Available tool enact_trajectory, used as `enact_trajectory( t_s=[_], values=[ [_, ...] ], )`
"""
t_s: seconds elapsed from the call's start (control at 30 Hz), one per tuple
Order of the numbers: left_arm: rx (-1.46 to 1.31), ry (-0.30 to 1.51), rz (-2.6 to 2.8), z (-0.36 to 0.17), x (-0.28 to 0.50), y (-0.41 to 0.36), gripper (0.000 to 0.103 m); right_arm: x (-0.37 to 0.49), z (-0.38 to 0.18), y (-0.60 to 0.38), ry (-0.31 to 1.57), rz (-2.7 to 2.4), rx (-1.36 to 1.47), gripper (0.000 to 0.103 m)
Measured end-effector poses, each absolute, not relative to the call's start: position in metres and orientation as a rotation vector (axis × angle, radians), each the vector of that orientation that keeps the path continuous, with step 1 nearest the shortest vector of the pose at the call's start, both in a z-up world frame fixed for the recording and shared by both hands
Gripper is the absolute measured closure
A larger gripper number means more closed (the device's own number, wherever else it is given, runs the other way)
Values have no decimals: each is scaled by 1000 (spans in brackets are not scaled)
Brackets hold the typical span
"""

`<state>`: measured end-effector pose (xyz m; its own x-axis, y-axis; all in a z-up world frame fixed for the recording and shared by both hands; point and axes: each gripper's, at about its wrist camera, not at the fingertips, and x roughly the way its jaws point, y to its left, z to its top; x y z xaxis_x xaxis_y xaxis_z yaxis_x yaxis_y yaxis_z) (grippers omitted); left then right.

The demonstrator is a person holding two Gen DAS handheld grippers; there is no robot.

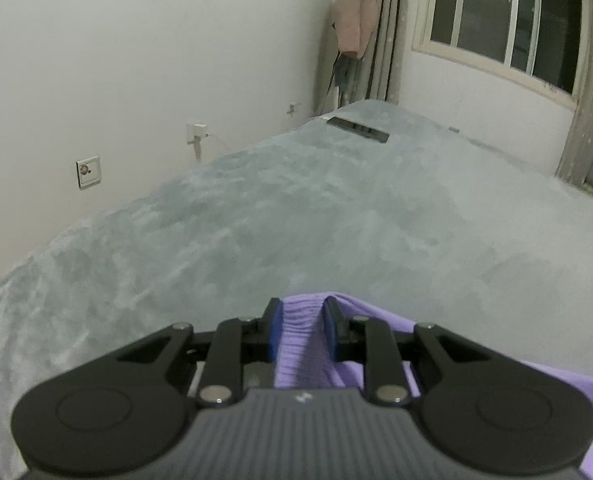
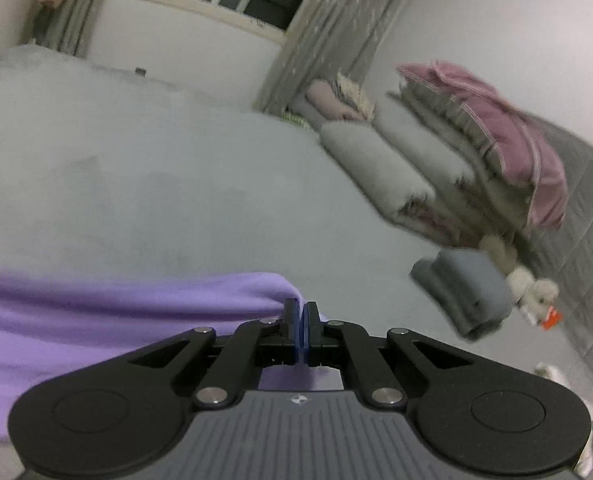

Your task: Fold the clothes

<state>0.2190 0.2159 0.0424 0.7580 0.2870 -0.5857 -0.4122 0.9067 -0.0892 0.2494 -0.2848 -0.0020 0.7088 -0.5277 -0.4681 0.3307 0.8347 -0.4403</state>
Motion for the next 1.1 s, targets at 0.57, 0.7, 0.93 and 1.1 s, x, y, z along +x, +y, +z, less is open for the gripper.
enact_trajectory(
  t_s=[0.57, 0.7, 0.93, 1.1],
  values=[
    [-127, 636, 433, 58, 192, 212, 50, 230, -7, -342, 710, -525, -1, 82],
    [-139, 690, 412, 66, 170, 213, 50, 205, -17, -370, 719, -519, 208, 82],
    [-153, 750, 384, 50, 139, 216, 50, 202, -36, -397, 698, -393, 424, 91],
    [-159, 757, 365, 41, 136, 215, 50, 198, -20, -403, 603, -369, 426, 100]
  ],
)
